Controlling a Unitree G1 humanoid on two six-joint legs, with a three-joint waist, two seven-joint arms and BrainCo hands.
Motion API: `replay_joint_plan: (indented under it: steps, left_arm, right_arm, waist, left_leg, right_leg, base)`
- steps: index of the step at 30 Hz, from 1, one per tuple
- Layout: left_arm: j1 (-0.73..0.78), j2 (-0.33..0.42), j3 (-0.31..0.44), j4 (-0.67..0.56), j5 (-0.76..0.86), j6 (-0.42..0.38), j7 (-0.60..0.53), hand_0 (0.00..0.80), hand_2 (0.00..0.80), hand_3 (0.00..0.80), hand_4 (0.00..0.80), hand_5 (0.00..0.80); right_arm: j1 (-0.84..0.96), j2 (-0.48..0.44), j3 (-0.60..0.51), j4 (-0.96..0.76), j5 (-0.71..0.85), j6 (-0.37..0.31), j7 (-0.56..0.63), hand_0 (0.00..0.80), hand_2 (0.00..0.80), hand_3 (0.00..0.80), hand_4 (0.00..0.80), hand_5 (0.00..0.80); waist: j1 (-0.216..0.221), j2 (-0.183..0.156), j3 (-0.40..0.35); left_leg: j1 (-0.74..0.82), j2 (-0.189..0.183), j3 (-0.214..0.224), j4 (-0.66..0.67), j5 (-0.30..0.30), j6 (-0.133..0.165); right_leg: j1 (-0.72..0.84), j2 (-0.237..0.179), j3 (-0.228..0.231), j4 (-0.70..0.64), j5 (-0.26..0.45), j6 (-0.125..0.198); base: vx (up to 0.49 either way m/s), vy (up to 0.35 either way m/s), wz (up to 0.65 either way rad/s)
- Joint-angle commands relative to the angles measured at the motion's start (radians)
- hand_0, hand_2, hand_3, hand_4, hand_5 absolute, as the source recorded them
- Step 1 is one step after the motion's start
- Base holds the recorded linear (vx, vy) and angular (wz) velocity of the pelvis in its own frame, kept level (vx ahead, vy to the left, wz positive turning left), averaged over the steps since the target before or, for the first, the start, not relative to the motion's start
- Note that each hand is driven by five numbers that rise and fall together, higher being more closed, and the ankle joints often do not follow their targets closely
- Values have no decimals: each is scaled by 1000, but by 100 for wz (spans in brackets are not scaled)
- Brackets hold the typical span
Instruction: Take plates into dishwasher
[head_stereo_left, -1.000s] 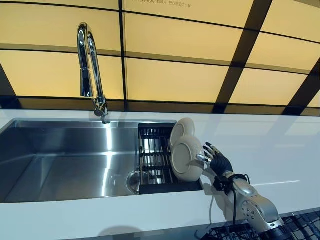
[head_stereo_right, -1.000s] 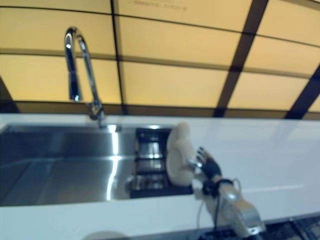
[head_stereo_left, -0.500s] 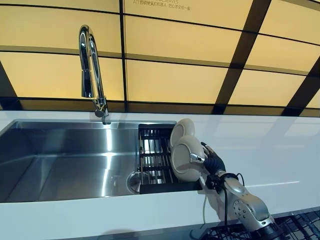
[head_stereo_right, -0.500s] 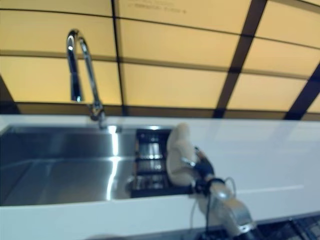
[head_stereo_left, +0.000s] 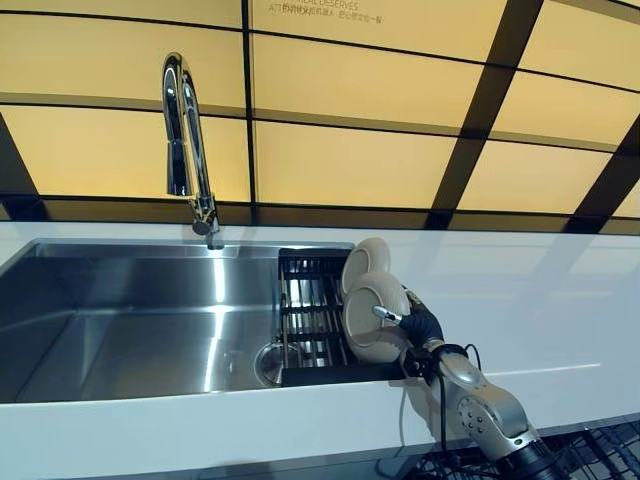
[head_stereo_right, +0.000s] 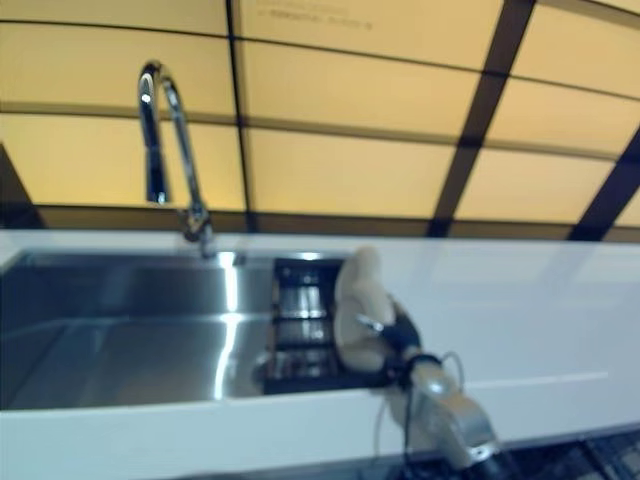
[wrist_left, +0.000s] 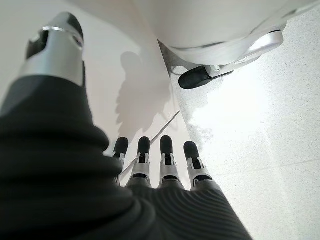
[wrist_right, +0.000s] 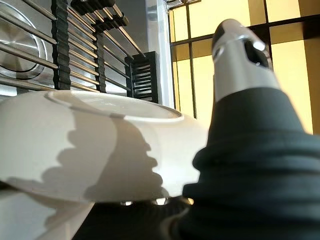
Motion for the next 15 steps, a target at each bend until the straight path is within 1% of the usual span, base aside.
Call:
replay_joint_plan:
  steps: [1,2,4,5,6,7,8,9,11,12,14,15]
  left_arm:
    - [-102,-11,-27,-25,-11,-10,16,0,0,0,0,0]
    - [-103,-12,-28,-26,-13,-8,17,0,0,0,0,0]
    - [-101,-13,-30,-28,-13,-9,18,0,0,0,0,0]
    - [-101,-13,-31,-29,-15,-9,17,0,0,0,0,0]
    - [-101,-13,-32,-29,-16,-9,17,0,0,0,0,0]
    - [-101,-16,-32,-26,-15,-11,18,0,0,0,0,0]
    - [-102,-17,-33,-24,-16,-12,18,0,0,0,0,0]
    - [-102,-18,-34,-25,-15,-11,19,0,0,0,0,0]
    - [-102,-17,-34,-25,-15,-10,18,0,0,0,0,0]
    - [-102,-18,-35,-26,-17,-10,18,0,0,0,0,0]
    - [-102,-19,-37,-29,-21,-9,20,0,0,0,0,0]
    - [-102,-21,-37,-29,-20,-9,21,0,0,0,0,0]
  right_arm:
    - [50,102,209,83,74,113,18,0,0,0,0,0]
    - [52,106,215,87,72,114,16,44,44,44,44,44]
    - [58,110,223,90,71,113,14,223,223,223,223,223]
    - [60,113,226,90,66,115,13,285,285,285,285,285]
    - [60,113,226,90,66,116,13,326,326,326,326,326]
    - [61,118,231,92,64,116,9,445,445,445,445,445]
    - [62,120,234,94,62,114,7,471,471,471,471,471]
    - [62,121,235,96,62,110,6,515,515,515,515,515]
    - [62,123,239,97,64,106,3,562,562,562,562,562]
    - [64,123,240,97,63,101,3,602,602,602,602,602]
    - [64,122,239,94,64,100,1,593,593,593,593,593]
    - [64,124,239,92,64,99,0,609,609,609,609,609]
  waist:
    - [44,10,57]
    - [44,12,56]
    - [44,13,56]
    - [43,14,56]
    - [43,14,56]
    - [44,15,56]
    - [44,15,57]
    - [44,15,58]
    - [44,16,58]
    - [43,17,58]
    - [43,19,59]
    - [43,19,59]
  left_leg:
    - [-7,-76,8,75,-107,86]
    - [-6,-77,7,74,-108,86]
    - [-4,-78,5,72,-108,87]
    - [-5,-79,4,73,-108,87]
    - [-5,-79,4,73,-108,87]
    - [-4,-80,2,72,-107,87]
    - [-3,-81,2,72,-108,87]
    - [-2,-81,1,71,-108,87]
    - [-1,-81,1,70,-108,87]
    - [0,-81,-1,70,-108,87]
    - [-1,-82,-1,70,-107,87]
    - [-2,-82,-2,70,-107,87]
  right_leg:
    - [-66,-87,3,145,25,123]
    - [-67,-88,3,147,25,123]
    - [-69,-90,3,149,27,123]
    - [-70,-91,2,150,26,123]
    - [-71,-91,2,151,26,123]
    - [-72,-91,3,152,26,123]
    - [-73,-93,1,153,27,123]
    - [-73,-93,1,153,28,123]
    - [-74,-95,-1,156,29,124]
    - [-75,-96,0,157,28,124]
    - [-75,-96,-1,157,27,124]
    - [-75,-96,-1,157,26,123]
  base:
    - [0,0,0]
    - [0,0,0]
    - [0,0,0]
    - [0,0,0]
    - [0,0,0]
    - [0,0,0]
    - [0,0,0]
    - [0,0,0]
    - [0,0,0]
    - [0,0,0]
    - [-8,8,6]
    - [-8,8,8]
